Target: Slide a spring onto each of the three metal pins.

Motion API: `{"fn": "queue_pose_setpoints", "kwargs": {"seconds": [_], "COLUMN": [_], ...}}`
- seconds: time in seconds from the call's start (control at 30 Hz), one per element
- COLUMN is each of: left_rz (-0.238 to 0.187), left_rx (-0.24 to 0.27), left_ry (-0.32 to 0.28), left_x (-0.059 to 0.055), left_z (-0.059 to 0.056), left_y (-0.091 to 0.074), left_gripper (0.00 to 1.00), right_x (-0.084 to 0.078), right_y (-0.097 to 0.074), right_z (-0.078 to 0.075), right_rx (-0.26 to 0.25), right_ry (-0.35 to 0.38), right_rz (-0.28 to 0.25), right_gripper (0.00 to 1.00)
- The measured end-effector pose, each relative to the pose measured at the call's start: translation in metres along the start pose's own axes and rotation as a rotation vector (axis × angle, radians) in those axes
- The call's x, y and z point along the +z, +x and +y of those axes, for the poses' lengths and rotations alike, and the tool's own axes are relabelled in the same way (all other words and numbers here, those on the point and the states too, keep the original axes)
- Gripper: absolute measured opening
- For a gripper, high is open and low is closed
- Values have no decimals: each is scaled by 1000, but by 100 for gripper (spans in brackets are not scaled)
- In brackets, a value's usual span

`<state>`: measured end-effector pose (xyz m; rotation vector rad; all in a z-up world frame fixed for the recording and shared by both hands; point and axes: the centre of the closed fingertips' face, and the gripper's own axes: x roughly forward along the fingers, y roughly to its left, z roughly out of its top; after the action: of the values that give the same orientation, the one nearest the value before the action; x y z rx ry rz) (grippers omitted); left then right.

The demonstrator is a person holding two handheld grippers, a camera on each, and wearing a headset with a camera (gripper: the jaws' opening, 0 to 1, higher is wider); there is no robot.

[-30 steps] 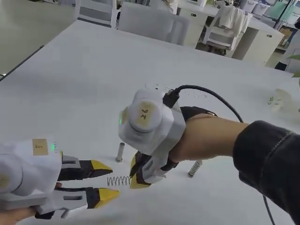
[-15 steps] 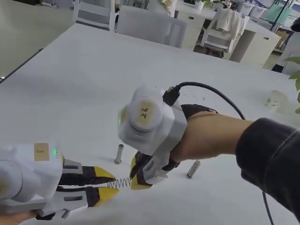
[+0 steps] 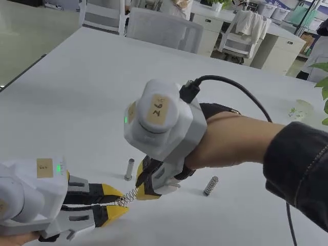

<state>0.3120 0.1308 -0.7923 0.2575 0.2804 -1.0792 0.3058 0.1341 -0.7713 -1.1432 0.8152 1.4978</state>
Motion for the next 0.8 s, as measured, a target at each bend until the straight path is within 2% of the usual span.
{"fn": "queue_pose_setpoints", "kwargs": {"seconds": [0.43, 0.57, 0.67, 0.8], "left_rz": [-6, -7, -19, -20], "left_rx": [-8, -6, -9, -10], "left_ry": [2, 4, 3, 6], "left_x": [3, 3, 6, 7], "left_z": [-2, -2, -3, -3], "left_y": [1, 1, 1, 1], "left_gripper": [2, 2, 2, 2], "right_x": [22, 22, 19, 16], "right_y": [-5, -4, -1, 2], "right_z": [2, 3, 3, 4], "right_rx": [-19, -1, 2, 12], "right_ry": [-27, -9, -4, -2], "right_rz": [-47, -53, -46, -36], "right_gripper": [8, 9, 15, 14]}}
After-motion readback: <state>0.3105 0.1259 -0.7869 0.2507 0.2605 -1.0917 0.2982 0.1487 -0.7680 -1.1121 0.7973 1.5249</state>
